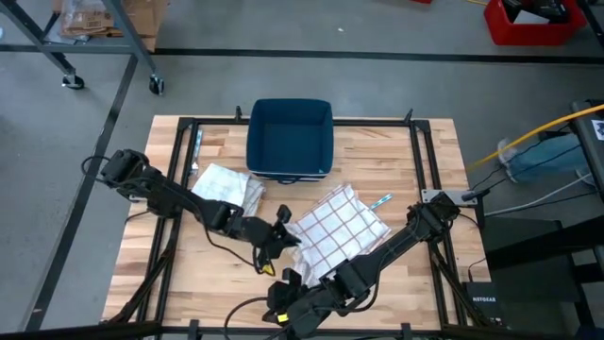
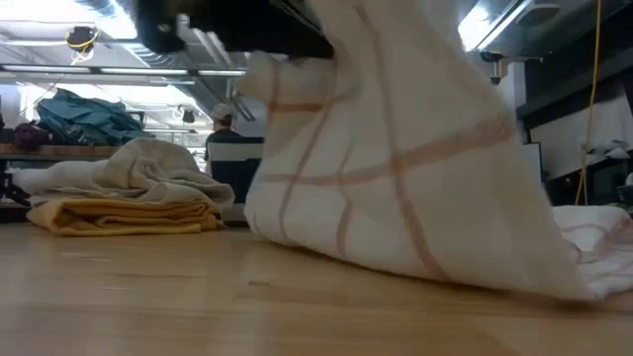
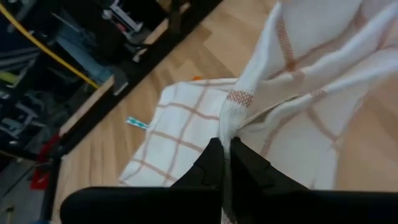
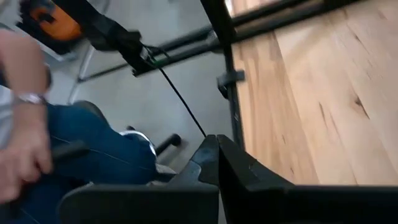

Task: Fold towel
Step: Fold the white patterned towel

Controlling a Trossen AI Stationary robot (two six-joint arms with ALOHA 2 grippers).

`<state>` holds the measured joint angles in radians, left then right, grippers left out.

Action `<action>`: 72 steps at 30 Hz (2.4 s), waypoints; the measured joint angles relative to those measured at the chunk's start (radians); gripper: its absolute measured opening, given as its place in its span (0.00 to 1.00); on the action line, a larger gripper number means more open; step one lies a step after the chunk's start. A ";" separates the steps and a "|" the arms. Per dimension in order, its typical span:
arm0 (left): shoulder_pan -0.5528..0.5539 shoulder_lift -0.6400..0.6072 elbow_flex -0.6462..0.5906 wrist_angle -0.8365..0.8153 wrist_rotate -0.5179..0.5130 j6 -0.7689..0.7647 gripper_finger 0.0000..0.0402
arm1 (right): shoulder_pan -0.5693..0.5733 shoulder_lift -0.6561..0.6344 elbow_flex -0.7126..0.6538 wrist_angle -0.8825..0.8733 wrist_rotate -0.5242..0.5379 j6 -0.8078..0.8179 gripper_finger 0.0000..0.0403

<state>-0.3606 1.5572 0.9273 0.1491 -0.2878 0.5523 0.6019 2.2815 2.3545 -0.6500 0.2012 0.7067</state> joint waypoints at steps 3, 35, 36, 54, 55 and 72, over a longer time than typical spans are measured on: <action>0.026 0.027 0.000 0.044 0.021 0.006 0.00 | 0.000 -0.010 0.001 0.030 0.007 -0.007 0.00; 0.237 0.352 0.001 0.630 0.051 0.049 0.30 | 0.000 -0.017 0.001 0.081 0.018 -0.008 0.00; 0.238 0.347 0.001 0.633 0.031 0.053 0.32 | 0.000 -0.017 0.001 0.081 0.018 -0.007 0.00; 0.084 0.169 0.001 0.133 -0.012 -0.081 0.31 | 0.000 -0.017 0.001 0.070 0.017 -0.008 0.00; 0.078 0.168 0.001 0.088 0.026 -0.087 0.30 | 0.000 -0.017 0.001 0.070 0.017 -0.009 0.00; -0.061 0.168 0.000 -0.400 0.125 -0.225 0.21 | -0.023 -0.005 0.000 -0.236 0.066 0.214 0.02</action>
<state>-0.4214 1.7256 0.9276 -0.2513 -0.1627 0.3275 0.5791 2.2768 2.3543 -0.8862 0.2672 0.9210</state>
